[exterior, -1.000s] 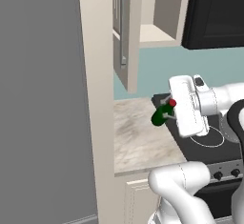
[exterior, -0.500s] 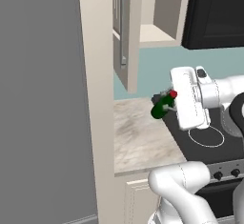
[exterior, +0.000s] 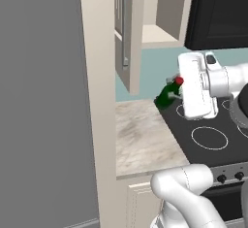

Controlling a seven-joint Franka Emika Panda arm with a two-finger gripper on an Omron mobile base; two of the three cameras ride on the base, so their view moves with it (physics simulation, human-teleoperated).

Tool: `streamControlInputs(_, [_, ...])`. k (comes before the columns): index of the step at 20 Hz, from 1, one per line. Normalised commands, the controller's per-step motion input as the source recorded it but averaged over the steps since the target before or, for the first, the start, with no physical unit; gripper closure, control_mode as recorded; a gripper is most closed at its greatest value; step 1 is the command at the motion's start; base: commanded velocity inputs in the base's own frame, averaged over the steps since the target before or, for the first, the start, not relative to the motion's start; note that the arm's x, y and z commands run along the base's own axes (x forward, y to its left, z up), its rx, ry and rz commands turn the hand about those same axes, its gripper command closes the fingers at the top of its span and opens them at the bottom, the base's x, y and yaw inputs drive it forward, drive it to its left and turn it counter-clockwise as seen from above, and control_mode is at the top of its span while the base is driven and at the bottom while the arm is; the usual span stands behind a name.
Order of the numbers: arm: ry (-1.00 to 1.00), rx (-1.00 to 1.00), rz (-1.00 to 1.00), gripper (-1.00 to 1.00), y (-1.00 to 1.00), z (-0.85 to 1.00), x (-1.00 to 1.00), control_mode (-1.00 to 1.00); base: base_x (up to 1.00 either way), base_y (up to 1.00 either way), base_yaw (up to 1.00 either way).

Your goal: Pick the beer from the counter and place it in the open cabinet.

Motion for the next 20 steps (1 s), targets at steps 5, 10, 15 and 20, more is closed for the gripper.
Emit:
streamControlInputs(5, [-0.08, 0.0, -0.14, 1.0, -0.17, 0.21, 0.0, -1.0, 0.0, 0.0, 0.0])
streamControlInputs(10, [-0.1, 0.0, -0.18, 1.0, -0.26, 0.22, 0.0, -1.0, 0.0, 0.0, 0.0])
streamControlInputs(15, [-0.06, 0.01, -0.24, 1.0, -0.1, 0.34, 0.0, -1.0, 0.0, 0.0, 0.0])
streamControlInputs(20, [0.0, 0.03, -0.19, 1.0, 0.0, 0.42, 0.12, -1.0, 0.0, 0.0, 0.0])
